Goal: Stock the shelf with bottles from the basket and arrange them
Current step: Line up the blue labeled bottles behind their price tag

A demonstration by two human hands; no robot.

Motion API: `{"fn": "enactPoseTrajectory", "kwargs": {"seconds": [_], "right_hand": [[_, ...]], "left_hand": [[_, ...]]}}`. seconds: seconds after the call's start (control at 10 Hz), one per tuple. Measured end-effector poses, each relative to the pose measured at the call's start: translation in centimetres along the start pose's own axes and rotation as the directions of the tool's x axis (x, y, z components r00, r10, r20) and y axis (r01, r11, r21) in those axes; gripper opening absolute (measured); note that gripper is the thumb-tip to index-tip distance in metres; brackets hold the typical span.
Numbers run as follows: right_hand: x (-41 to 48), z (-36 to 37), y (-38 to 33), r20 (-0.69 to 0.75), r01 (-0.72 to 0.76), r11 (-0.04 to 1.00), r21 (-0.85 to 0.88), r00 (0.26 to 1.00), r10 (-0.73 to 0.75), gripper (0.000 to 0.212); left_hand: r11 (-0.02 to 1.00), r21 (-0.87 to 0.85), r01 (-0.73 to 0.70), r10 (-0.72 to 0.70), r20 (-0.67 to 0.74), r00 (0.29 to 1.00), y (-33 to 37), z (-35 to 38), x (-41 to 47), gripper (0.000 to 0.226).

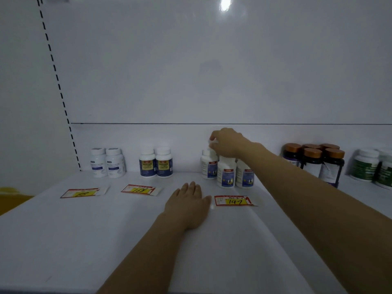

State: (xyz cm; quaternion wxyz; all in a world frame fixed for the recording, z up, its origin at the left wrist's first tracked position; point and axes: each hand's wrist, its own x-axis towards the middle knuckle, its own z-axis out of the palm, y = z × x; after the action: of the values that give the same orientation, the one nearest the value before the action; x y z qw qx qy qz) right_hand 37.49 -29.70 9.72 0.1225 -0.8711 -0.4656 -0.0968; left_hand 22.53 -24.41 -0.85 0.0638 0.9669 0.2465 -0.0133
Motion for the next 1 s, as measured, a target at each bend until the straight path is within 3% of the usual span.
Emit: {"fn": "enactPoseTrajectory", "kwargs": {"seconds": [0.1,0.2,0.4,0.5,0.6,0.7,0.8,0.9,1.0], "right_hand": [[1.2,0.8,-1.1,0.100,0.005,0.989,-0.147,0.995,0.010,0.041],[1.6,1.7,-1.8,0.141,0.007,0.983,-0.185,0.990,0.019,0.033],[1.4,2.0,-1.9,0.126,0.012,0.989,-0.151,0.992,0.007,0.034],[0.9,0.9,-1.7,0.027,0.057,0.996,-0.064,0.998,-0.055,0.033],[-0.9,-1.2,-1.5,-0.081,0.097,0.968,0.230,0.993,-0.081,0.033],[-3.5,-3.0,-0.8,-0.147,0.113,0.825,0.554,0.988,-0.037,0.031],[-6.1,-3.3,0.1,-0.147,0.093,0.621,0.778,0.988,0.036,0.032],[-7.7,-2.1,1.3,-0.066,0.034,0.389,0.921,0.996,0.068,0.030],[-8.4,-0.6,1.8,0.003,-0.038,0.367,0.930,0.996,0.094,0.034]], "left_hand": [[1.000,-0.003,0.005,-0.004,0.009,1.000,0.0,-0.1,-0.1,0.062],[1.000,-0.005,0.004,-0.004,0.004,1.000,0.1,-0.1,-0.1,0.062],[1.000,-0.011,-0.002,0.002,-0.005,1.000,-0.1,0.1,-0.1,0.062],[1.000,-0.021,-0.007,0.007,-0.020,1.000,-0.2,0.0,0.0,0.061],[0.998,-0.063,0.003,-0.006,-0.052,0.999,-0.1,-0.2,-0.1,0.062],[0.977,-0.210,0.032,-0.064,-0.147,0.987,0.0,-0.8,-0.7,0.063],[0.936,-0.348,-0.049,-0.072,-0.326,0.943,0.2,-1.5,-1.2,0.067],[0.802,-0.551,-0.231,0.007,-0.379,0.926,0.8,-2.2,-1.4,0.069],[0.697,-0.659,-0.282,0.079,-0.321,0.944,1.4,-2.3,-1.5,0.056]]}}
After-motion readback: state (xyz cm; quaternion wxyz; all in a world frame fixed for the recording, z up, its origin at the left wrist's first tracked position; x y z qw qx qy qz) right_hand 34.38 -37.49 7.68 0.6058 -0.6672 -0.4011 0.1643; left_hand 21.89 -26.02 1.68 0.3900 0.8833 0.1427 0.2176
